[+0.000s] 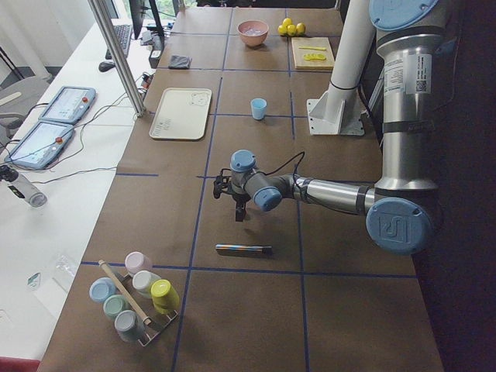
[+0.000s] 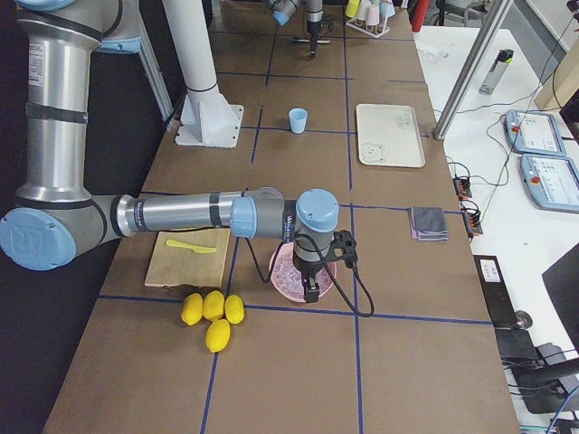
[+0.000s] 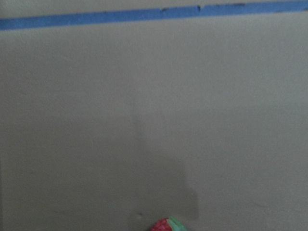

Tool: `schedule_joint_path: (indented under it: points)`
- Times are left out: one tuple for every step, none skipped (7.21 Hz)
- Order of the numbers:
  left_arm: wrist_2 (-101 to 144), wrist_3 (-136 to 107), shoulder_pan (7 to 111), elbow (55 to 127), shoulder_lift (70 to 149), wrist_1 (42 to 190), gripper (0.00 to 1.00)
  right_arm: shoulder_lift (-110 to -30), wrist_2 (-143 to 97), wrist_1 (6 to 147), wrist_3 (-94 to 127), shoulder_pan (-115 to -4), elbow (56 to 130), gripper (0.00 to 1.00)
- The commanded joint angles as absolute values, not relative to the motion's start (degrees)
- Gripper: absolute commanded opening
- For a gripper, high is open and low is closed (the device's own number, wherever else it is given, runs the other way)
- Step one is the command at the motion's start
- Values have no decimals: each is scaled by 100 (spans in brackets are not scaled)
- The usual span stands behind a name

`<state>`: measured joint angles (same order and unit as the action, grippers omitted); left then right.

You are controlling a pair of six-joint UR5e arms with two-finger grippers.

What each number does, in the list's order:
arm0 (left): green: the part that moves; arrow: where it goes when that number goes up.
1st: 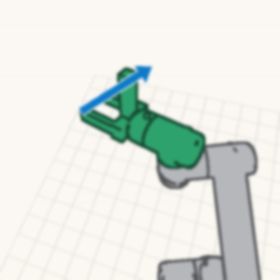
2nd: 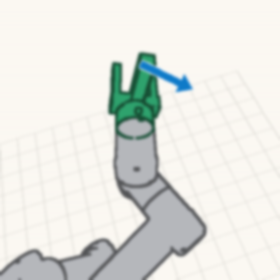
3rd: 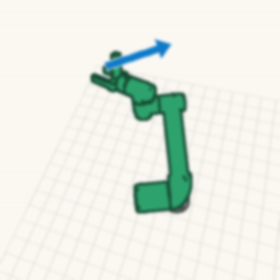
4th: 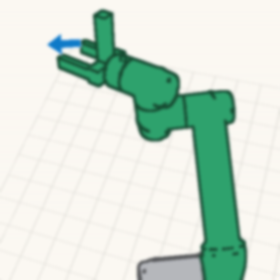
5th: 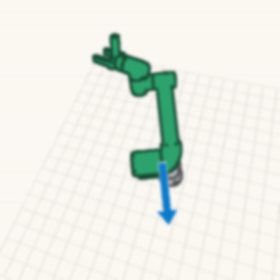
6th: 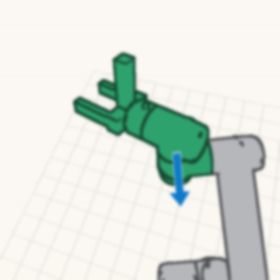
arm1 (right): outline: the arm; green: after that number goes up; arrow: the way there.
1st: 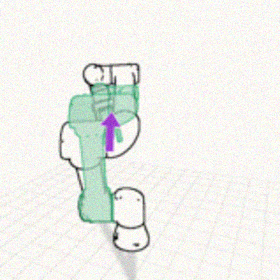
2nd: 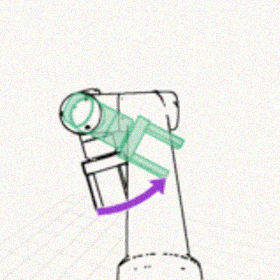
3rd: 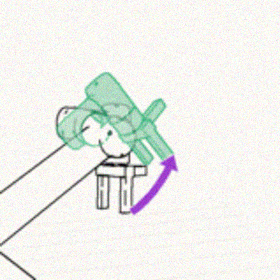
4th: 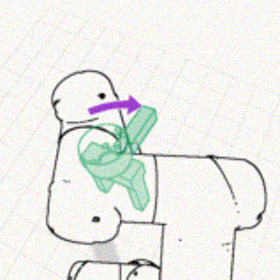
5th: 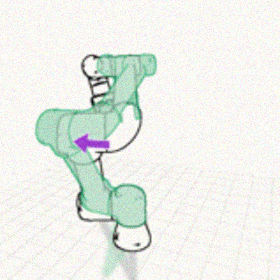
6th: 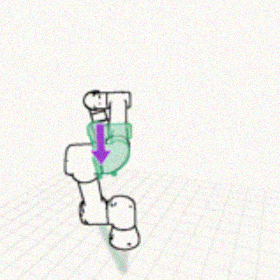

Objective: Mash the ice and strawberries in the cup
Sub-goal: 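Reach the left gripper down toward the small strawberry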

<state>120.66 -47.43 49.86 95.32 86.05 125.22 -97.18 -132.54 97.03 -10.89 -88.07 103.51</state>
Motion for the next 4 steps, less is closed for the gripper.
schedule_joint_path:
  points:
    - [12067,-4737,4940,9484,8604,12524,100,-9721,-13254,9703,-1081,-8807,10345,99]
    - [12067,-4746,4905,9483,8604,12524,86,-9721,-13254,9703,-1081,-8807,10345,99]
    - [12067,-4772,4913,9483,8596,12524,41,-9712,-13254,9703,-1081,-8807,10380,99]
    - [12067,-4755,4904,9475,8596,12516,13,-9712,-13254,9703,-1081,-8807,10380,99]
